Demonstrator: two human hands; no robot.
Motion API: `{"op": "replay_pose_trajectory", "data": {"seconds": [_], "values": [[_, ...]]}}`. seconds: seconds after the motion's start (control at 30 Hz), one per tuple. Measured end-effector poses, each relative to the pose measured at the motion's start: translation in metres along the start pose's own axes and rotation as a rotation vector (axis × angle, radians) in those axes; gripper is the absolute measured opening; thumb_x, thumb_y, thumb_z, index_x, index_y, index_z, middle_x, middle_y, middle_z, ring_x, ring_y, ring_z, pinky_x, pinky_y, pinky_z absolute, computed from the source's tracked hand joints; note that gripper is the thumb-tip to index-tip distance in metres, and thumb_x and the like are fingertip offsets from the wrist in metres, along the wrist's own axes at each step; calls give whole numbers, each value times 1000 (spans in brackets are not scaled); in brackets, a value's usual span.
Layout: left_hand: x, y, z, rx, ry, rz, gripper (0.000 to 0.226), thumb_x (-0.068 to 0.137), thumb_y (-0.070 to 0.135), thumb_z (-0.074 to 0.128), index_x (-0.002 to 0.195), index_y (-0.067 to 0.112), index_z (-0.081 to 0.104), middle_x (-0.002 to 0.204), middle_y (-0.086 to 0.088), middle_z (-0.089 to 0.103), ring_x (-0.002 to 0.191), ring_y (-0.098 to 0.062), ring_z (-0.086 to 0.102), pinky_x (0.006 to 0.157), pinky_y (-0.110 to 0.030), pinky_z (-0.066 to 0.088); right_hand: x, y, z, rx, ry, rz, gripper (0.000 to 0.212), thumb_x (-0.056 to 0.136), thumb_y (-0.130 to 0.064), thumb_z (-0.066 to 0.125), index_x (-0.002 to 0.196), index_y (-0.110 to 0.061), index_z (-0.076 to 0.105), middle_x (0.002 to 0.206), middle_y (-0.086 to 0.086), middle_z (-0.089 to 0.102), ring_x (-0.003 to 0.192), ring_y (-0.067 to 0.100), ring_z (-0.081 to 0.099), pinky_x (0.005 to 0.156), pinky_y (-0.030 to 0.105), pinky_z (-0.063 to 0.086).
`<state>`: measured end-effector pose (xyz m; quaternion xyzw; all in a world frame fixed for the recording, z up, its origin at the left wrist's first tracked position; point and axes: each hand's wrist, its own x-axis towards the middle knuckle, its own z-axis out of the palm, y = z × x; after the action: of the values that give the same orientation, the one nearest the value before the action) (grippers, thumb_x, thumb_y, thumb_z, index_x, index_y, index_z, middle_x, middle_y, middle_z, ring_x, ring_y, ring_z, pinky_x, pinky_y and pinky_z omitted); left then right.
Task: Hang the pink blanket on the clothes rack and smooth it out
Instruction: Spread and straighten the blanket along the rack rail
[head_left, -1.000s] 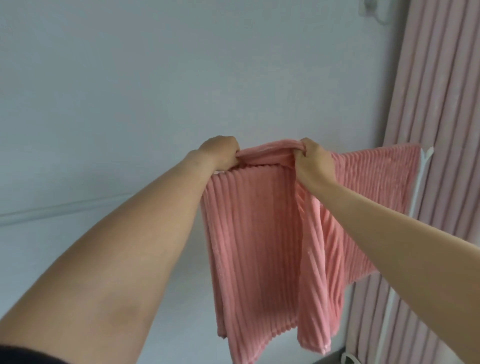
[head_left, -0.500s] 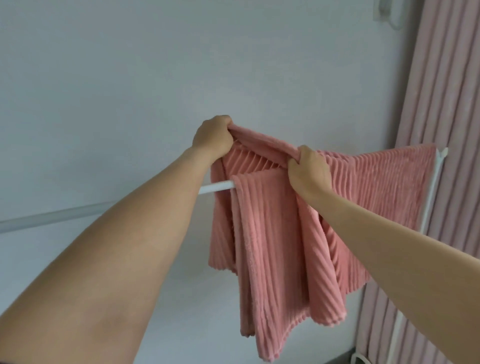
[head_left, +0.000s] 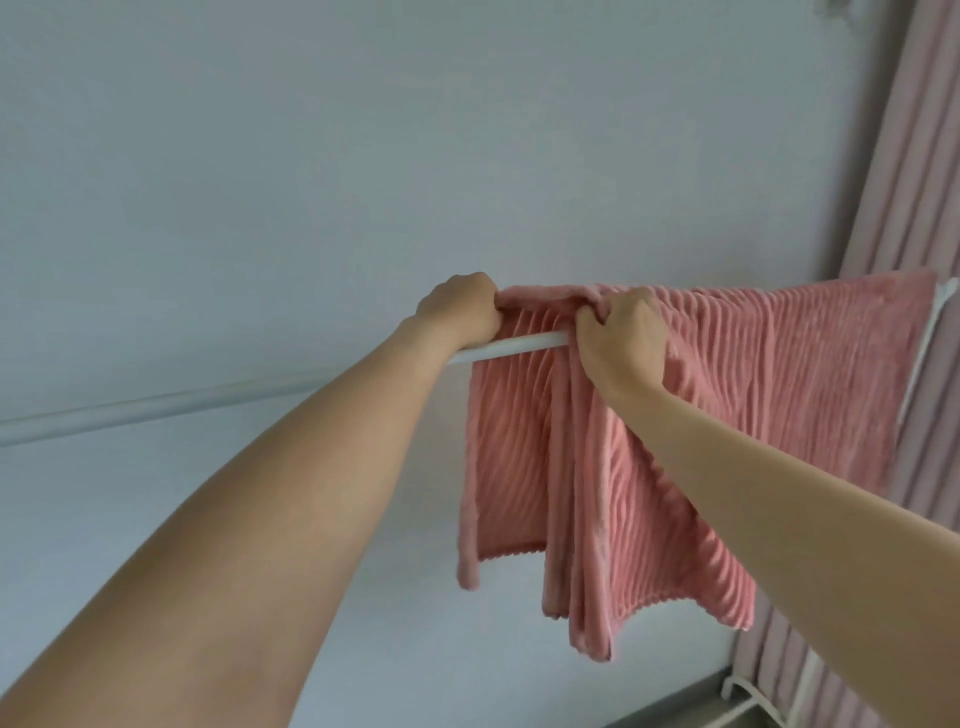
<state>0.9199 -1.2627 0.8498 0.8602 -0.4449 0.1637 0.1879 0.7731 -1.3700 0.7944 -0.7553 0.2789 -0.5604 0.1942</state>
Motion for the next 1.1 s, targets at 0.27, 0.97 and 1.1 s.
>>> {"op": "replay_pose_trajectory", "data": {"seconds": [0.27, 0.97, 1.1], "values": [[-44, -23, -36, 18, 182, -77, 18, 92, 10, 49, 82, 13, 63, 79, -5, 61, 76, -27, 61, 65, -34, 45, -51, -70, 9, 140, -144, -37, 12, 91, -12, 49, 83, -18, 56, 63, -10, 54, 52, 6, 50, 44, 18, 32], [-161, -172, -133, 189, -56, -79, 24, 88, 11, 54, 65, 15, 56, 68, -3, 58, 67, -25, 58, 58, -33, 42, -159, -211, 57, 208, -118, 5, 28, 86, -15, 54, 59, -19, 48, 55, -4, 45, 50, 13, 41, 48, 27, 28], [-165, -207, -144, 105, -178, 23, 22, 93, 20, 52, 86, 11, 70, 84, -5, 70, 82, -25, 67, 74, -38, 53, -175, -246, 77, 131, -67, 22, 16, 86, -17, 52, 71, -15, 60, 63, -2, 57, 59, 18, 54, 54, 28, 35]]}}
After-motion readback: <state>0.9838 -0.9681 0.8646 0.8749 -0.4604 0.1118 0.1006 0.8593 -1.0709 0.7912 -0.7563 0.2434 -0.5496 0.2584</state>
